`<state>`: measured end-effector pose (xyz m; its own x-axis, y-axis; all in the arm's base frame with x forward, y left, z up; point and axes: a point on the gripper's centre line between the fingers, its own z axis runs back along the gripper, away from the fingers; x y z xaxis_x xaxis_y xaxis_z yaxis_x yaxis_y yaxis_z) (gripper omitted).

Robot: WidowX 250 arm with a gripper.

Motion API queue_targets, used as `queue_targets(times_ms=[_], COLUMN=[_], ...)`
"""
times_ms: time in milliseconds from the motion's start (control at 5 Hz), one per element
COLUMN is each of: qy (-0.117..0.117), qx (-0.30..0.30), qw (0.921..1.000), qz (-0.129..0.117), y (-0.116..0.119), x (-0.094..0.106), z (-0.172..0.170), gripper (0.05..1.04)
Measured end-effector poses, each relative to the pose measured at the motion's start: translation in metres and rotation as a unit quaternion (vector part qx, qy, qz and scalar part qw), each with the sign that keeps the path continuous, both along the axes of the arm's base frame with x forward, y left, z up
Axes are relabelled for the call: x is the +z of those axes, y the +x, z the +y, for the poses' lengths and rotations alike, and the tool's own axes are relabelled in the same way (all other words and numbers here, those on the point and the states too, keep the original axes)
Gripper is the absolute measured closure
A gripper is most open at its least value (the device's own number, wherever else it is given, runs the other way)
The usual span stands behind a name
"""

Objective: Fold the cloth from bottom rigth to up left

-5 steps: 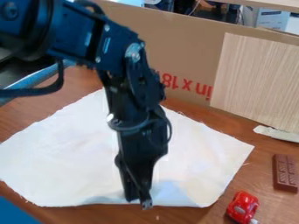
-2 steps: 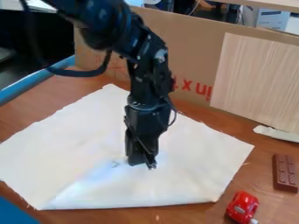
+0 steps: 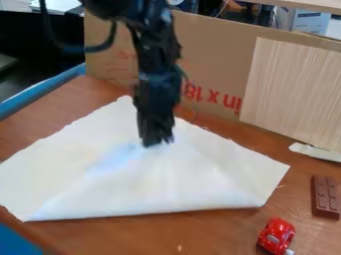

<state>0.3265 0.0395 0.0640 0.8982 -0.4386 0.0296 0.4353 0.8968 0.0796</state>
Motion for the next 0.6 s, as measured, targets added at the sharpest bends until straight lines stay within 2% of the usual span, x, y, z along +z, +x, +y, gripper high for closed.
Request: queue_targets(times_ms=[400,600], qy=[-0.023,-0.028], qx=[0.064,0.086], qw=[0.9976,0.9959], qz=[-0.002,0.007], y=[0.021,0.035], x=[0.021,0.021], z=[0.051,0.068], gripper=[1.031,1.031])
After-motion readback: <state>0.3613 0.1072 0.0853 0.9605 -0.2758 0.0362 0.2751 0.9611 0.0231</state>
